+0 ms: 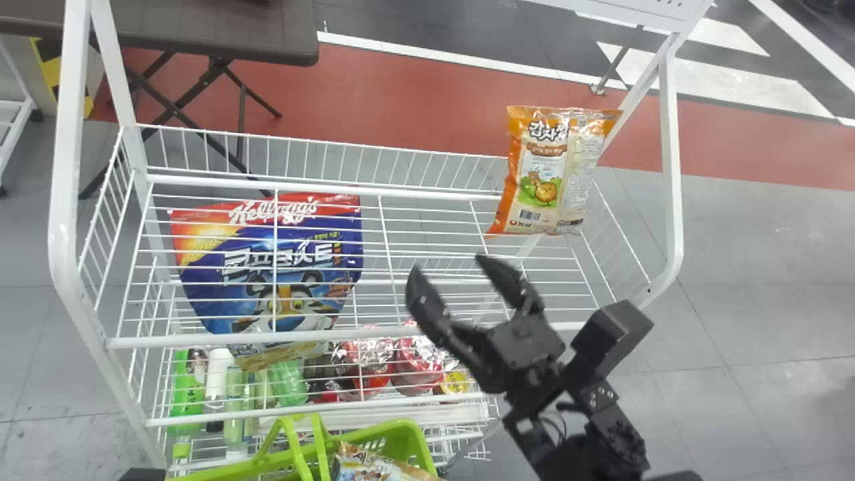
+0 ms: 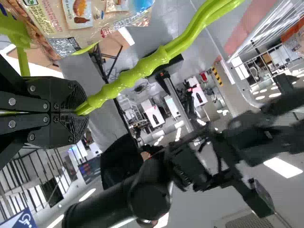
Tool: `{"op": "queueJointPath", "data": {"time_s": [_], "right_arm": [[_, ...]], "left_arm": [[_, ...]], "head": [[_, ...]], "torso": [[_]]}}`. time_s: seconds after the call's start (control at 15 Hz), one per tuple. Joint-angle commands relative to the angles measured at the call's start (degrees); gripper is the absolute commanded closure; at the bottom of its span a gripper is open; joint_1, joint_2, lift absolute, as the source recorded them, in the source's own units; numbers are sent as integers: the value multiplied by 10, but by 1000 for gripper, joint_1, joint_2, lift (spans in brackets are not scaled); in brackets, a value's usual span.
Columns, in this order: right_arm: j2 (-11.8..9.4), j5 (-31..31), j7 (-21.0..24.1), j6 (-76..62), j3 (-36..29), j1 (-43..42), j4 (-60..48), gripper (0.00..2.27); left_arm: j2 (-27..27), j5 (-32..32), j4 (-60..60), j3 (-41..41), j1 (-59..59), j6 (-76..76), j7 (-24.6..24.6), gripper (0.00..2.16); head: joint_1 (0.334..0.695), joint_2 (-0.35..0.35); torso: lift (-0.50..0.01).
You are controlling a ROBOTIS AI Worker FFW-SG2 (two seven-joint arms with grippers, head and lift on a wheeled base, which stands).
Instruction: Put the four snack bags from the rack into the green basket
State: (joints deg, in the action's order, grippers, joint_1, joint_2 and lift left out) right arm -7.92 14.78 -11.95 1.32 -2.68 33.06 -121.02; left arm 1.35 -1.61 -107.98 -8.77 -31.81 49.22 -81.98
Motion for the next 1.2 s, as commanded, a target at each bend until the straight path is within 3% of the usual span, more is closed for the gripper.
{"op": "queueJointPath", "data": {"time_s": [0.0, 0.33, 1.0, 1.13], "right_arm": [[1, -19, 39, 23, -14, -87, 47, 83], [1, -77, 119, 162, -58, -230, 125, 87], [-1, -113, 118, 301, -137, -355, 216, 93], [-3, -116, 112, 310, -138, -359, 223, 221]], "left_arm": [[1, 0, 0, 0, 0, 1, -1, 2115], [4, -1, 2, 8, 3, 0, -6, 2115], [5, -5, 7, 17, 9, 1, -12, 2115], [5, -5, 6, 16, 8, 1, -13, 2115]], "head": [[695, -350], [695, -350], [695, -350], [695, -350]], "torso": [[-6], [-6], [-6], [-6]]}}
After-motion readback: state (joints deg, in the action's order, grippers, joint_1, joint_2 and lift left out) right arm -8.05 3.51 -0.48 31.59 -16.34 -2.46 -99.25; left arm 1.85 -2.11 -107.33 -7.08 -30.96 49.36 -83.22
